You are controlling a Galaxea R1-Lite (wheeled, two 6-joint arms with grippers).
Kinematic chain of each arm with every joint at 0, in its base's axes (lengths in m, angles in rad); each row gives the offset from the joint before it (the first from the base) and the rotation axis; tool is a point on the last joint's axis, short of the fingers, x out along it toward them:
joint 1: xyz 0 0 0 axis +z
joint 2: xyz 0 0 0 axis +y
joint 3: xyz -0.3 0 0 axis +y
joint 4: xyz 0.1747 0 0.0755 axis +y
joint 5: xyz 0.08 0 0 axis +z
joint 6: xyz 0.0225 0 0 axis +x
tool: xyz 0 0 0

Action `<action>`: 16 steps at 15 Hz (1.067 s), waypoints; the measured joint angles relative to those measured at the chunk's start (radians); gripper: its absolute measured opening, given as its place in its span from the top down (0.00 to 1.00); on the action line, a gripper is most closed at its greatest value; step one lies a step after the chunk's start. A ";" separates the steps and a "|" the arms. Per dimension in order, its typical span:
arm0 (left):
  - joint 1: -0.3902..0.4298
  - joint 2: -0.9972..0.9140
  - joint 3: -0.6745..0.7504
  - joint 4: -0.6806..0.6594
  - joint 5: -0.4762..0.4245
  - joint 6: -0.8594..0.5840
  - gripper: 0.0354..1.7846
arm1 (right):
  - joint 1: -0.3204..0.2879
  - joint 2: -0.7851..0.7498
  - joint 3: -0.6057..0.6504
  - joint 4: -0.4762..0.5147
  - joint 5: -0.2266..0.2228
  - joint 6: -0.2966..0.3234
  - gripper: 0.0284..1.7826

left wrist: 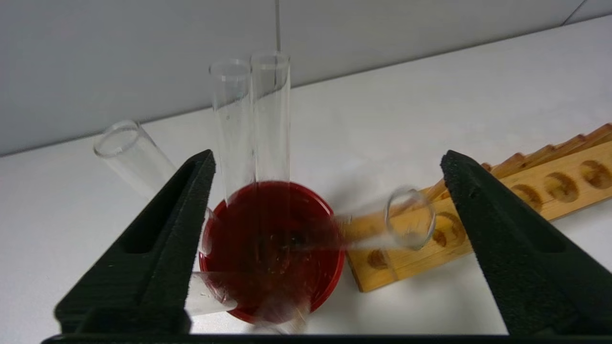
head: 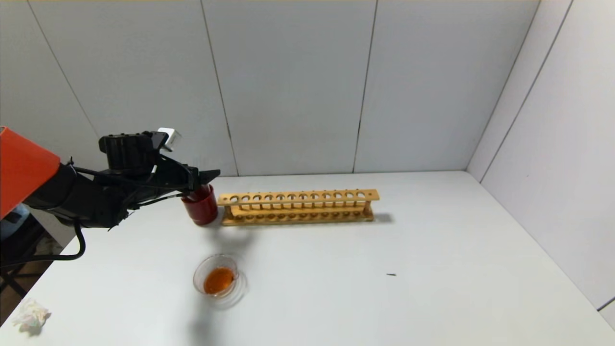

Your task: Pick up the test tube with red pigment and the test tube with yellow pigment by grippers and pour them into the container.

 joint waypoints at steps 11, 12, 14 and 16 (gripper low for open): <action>0.006 -0.537 0.102 0.195 0.094 -0.001 0.02 | 0.000 0.000 0.000 0.000 0.000 0.000 0.02; 0.007 -0.618 0.153 0.204 0.117 -0.001 0.02 | 0.000 0.000 0.000 0.000 0.000 0.000 0.02; 0.009 -0.774 0.270 0.217 0.163 -0.001 0.02 | 0.000 0.000 0.000 0.000 0.000 0.000 0.02; 0.010 -0.938 0.372 0.242 0.187 -0.001 0.02 | 0.000 0.000 0.000 0.000 0.000 0.000 0.02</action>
